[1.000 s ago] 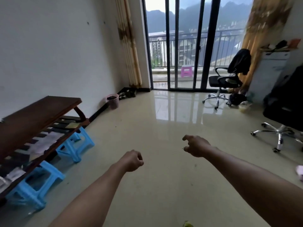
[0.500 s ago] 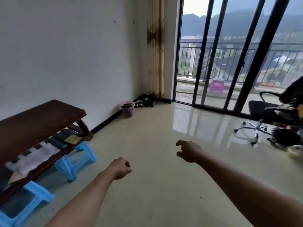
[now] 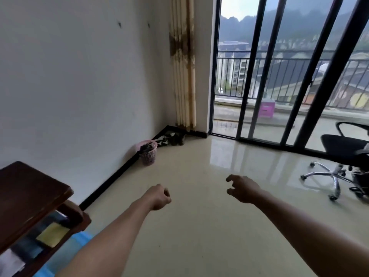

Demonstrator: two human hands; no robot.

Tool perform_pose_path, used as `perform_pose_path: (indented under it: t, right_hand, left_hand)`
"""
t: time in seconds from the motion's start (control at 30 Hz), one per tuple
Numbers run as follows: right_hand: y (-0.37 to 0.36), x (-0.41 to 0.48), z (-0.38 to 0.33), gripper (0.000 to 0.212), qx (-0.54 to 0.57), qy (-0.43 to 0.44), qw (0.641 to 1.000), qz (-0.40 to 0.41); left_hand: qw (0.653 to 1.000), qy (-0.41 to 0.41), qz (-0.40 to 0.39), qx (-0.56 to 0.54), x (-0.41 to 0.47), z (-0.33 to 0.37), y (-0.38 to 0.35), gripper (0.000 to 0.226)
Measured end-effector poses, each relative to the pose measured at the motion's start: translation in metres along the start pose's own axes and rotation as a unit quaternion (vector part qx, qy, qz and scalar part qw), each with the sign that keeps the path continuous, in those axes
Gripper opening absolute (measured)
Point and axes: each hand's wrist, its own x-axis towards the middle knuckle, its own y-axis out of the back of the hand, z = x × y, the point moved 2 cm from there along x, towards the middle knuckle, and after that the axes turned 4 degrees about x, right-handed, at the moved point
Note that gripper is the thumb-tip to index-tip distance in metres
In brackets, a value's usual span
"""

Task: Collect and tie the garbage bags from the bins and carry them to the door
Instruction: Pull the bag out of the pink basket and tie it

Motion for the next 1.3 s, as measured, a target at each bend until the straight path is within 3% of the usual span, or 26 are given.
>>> perform_pose_path:
  t: [0.2, 0.43, 0.57, 0.83, 1.0, 1.3]
  right_hand:
    - [0.01, 0.17, -0.029, 0.047, 0.002, -0.005, 1.0, -0.023]
    - [0.012, 0.396, -0.078, 0.046, -0.013, 0.03, 0.997, -0.075]
    - [0.022, 0.522, -0.142, 0.046, -0.029, 0.062, 0.993, -0.097]
    - [-0.022, 0.719, -0.284, 0.046, -0.061, 0.165, 0.972, -0.156]
    - [-0.056, 0.852, -0.329, 0.046, -0.072, 0.117, 0.972, -0.191]
    - [-0.054, 1.027, -0.397, 0.044, -0.031, 0.052, 0.974, -0.22]
  left_hand:
    - [0.999, -0.013, -0.03, 0.002, 0.155, 0.011, 0.038, 0.021]
    - [0.998, 0.044, -0.018, -0.032, 0.334, -0.002, 0.108, 0.017]
    - [0.994, 0.085, 0.025, -0.06, 0.417, -0.033, 0.175, 0.019]
    - [0.98, 0.185, 0.013, -0.074, 0.566, -0.146, 0.256, 0.009]
    - [0.979, 0.182, -0.028, -0.09, 0.702, -0.195, 0.301, 0.014]
    - [0.98, 0.162, -0.064, -0.1, 0.897, -0.225, 0.397, 0.014]
